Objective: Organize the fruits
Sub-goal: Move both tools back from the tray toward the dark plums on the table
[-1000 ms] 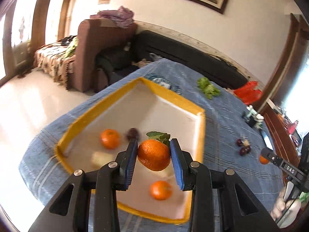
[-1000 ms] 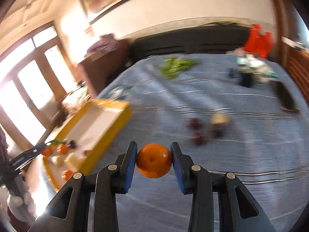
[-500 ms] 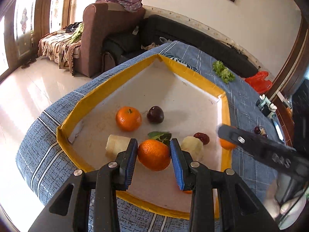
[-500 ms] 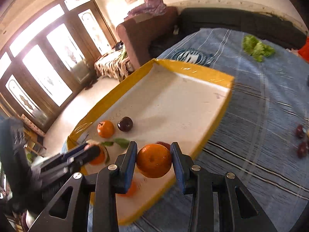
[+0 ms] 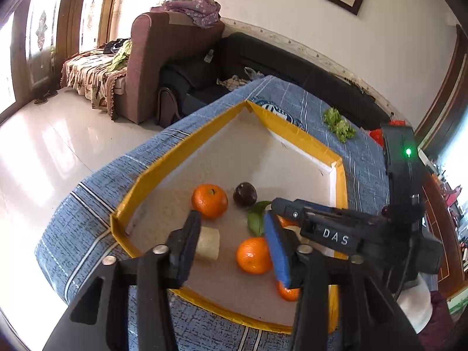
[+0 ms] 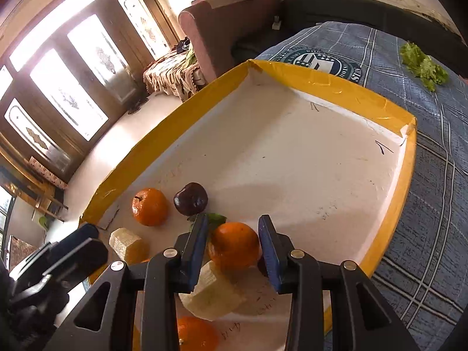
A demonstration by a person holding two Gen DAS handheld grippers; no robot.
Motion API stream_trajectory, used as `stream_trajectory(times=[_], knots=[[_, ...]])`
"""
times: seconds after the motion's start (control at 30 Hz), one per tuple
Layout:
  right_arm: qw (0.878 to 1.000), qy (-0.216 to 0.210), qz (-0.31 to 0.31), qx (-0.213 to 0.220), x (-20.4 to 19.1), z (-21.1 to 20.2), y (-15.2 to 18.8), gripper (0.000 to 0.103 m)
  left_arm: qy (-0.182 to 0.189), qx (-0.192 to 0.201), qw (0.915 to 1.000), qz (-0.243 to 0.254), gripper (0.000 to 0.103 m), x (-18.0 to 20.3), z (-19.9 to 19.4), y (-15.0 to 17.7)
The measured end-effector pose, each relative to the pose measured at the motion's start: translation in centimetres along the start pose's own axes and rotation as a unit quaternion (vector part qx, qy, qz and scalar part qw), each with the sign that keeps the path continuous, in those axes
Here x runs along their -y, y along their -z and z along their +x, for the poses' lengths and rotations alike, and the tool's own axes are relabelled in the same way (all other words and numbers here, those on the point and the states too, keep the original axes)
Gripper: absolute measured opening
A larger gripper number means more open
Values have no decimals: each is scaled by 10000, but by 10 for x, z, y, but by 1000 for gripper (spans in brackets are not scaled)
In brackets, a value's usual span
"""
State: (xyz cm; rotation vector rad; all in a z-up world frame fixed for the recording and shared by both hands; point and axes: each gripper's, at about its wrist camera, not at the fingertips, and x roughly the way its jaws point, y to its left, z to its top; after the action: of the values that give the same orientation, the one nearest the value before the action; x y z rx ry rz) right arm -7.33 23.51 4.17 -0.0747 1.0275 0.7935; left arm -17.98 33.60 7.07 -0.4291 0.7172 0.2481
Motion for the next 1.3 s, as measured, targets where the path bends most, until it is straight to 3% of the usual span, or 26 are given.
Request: stream_trajectory(times=[0.23, 0.43, 0.63, 0.7, 0.9, 1.0, 1.13, 1.23, 1.3], knots=[[9995, 72, -65, 306, -3, -27, 5, 42, -51, 17, 10000, -58, 55, 2, -7, 2], [9980, 158, 69, 616, 6, -61, 25, 44, -211, 115, 9997, 64, 71, 20, -22, 4], [9955, 233, 437, 807, 28, -91, 51, 44, -438, 157, 9981, 416, 77, 48, -33, 10], [9942, 260, 561, 881, 36, -102, 61, 44, -508, 211, 9968, 580, 84, 59, -37, 12], [9882, 258, 994, 1138, 64, -134, 90, 51, -381, 424, 9932, 1019, 85, 95, -59, 19], [9860, 302, 1074, 1239, 75, -151, 100, 51, -418, 723, 9890, 1222, 85, 107, -78, 19], [9786, 488, 1212, 1592, 90, -179, 108, 51, -471, 1082, 9841, 1325, 85, 118, -100, 7], [9627, 351, 1648, 2115, 106, -207, 119, 51, -323, 1159, 9841, 1307, 85, 124, -114, -4], [9541, 217, 1843, 2353, 112, -220, 126, 59, -259, 1287, 9823, 1337, 85, 129, -124, -10]])
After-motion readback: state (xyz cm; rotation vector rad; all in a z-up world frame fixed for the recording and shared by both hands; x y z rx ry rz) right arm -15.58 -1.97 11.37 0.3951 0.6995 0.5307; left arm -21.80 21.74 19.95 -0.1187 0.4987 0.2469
